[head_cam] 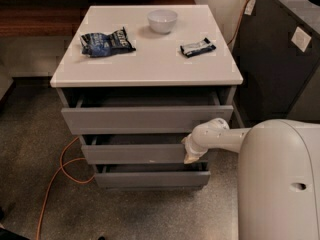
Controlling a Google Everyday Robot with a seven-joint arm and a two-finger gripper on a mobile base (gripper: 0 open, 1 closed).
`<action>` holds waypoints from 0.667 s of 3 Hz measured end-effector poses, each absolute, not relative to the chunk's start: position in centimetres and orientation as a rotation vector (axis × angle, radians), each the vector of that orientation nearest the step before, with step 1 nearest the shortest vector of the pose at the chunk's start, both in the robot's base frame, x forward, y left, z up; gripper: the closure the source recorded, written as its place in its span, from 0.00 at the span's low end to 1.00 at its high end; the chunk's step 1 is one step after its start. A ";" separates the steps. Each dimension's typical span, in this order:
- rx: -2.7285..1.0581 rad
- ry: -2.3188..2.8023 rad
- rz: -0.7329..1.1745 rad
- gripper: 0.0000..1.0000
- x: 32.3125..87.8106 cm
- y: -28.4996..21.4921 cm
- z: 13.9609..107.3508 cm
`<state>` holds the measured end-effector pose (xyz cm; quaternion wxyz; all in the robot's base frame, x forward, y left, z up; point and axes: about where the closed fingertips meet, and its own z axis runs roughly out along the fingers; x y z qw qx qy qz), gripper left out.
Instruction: Open middle drawer
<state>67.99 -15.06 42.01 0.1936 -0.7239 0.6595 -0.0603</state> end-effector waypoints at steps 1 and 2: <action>-2.005 1.882 -0.139 0.70 68.1 -15.1 42.5; -1.988 1.890 -0.101 0.99 67.4 -15.1 43.7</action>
Offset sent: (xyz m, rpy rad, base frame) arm -0.0044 -0.0032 0.0269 0.0623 0.0391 -0.0455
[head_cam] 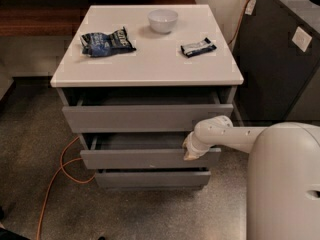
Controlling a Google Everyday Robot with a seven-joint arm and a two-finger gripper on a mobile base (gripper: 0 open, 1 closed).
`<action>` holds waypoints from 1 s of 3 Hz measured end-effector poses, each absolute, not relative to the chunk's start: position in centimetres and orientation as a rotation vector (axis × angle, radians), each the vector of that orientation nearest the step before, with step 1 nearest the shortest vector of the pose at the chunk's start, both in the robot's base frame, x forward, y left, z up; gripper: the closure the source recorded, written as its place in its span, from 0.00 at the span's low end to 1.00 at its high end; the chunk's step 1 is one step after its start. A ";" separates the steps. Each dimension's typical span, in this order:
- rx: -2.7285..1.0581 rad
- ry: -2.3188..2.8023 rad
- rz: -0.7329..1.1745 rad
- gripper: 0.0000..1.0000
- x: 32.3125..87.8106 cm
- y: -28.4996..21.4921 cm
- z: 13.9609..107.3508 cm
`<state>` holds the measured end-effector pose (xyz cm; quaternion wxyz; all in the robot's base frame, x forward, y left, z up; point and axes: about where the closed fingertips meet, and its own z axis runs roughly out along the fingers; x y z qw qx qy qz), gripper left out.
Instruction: Open middle drawer
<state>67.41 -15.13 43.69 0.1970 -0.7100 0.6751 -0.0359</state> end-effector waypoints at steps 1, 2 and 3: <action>-2.000 1.878 -0.068 1.00 65.5 -14.8 44.9; -2.032 1.872 -0.038 1.00 63.0 -14.2 44.8; -2.070 1.875 -0.005 1.00 60.7 -13.5 43.7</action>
Offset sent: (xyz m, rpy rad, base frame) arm -0.0697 0.0152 0.0154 0.0083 0.0636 0.0606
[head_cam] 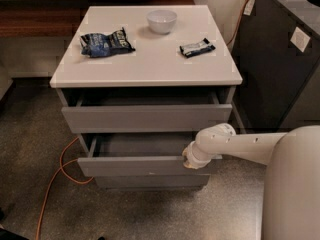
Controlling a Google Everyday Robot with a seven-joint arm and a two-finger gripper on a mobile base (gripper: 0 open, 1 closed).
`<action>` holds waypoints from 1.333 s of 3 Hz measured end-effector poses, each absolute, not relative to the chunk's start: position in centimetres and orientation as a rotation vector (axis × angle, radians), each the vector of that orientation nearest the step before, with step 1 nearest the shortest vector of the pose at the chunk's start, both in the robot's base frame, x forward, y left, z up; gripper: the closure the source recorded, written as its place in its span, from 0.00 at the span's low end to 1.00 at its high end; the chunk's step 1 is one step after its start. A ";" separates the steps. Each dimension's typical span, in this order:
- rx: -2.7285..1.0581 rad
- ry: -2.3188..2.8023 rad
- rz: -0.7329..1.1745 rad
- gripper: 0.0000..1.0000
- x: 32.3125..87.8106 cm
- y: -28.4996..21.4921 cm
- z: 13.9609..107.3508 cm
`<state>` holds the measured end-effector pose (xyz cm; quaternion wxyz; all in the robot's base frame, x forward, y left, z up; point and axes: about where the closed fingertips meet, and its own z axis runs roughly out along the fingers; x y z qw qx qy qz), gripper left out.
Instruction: Open middle drawer
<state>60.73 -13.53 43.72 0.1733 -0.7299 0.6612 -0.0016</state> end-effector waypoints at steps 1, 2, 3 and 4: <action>-2.070 1.875 -0.005 1.00 60.7 -13.5 44.2; -2.070 1.875 -0.005 1.00 60.7 -13.5 44.2; -2.070 1.875 -0.005 1.00 60.7 -13.5 44.2; -2.070 1.875 -0.004 1.00 60.7 -13.5 44.2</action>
Offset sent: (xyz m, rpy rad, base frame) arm -0.0658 0.0110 0.0008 0.0327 0.0648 0.0177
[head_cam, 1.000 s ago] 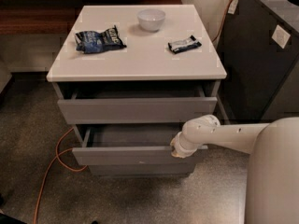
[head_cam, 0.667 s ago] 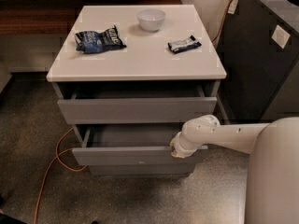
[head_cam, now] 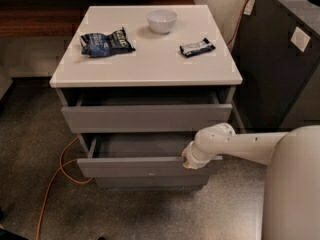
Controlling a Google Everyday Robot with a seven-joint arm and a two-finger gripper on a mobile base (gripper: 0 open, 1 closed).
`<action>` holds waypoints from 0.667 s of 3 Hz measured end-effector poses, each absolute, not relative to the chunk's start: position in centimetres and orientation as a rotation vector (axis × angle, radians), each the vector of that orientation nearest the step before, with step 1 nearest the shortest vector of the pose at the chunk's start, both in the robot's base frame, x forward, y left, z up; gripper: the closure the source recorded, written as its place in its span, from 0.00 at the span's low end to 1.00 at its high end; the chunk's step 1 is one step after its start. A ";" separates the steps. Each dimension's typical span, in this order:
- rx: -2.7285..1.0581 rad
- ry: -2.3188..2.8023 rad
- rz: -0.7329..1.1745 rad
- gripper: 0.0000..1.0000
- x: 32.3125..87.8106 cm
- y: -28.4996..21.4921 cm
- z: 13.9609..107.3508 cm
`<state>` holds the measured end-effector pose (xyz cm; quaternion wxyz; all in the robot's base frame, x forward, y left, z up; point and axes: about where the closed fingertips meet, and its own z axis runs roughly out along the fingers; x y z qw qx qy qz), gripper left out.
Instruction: Open middle drawer
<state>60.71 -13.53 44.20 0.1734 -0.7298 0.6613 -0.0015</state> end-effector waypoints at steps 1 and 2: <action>-2.070 1.875 -0.004 1.00 60.7 -13.5 44.2; -2.070 1.875 -0.004 1.00 60.7 -13.5 44.2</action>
Offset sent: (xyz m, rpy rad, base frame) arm -0.1014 0.0065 -0.0193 0.0308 0.1762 -0.0408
